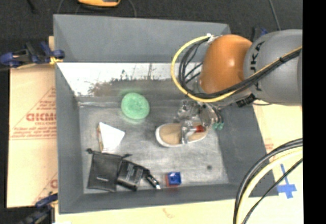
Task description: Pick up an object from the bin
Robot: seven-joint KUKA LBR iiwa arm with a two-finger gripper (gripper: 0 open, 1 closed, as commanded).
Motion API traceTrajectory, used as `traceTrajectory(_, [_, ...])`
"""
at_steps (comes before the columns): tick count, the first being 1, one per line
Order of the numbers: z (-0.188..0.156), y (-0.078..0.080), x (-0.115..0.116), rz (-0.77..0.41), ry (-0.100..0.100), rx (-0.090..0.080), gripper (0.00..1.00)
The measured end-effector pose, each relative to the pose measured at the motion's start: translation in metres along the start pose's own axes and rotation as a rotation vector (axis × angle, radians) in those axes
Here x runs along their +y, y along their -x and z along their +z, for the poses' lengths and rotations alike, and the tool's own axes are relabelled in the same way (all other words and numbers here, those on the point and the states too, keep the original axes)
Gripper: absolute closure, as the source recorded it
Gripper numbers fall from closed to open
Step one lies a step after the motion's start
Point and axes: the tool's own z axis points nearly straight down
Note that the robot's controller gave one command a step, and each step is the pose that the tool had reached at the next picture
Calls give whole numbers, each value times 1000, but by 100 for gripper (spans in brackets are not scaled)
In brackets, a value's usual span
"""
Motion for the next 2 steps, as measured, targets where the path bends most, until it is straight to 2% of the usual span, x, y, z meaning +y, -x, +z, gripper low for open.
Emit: traceTrajectory(2, [-30,1,-1,1,-1,-6,100])
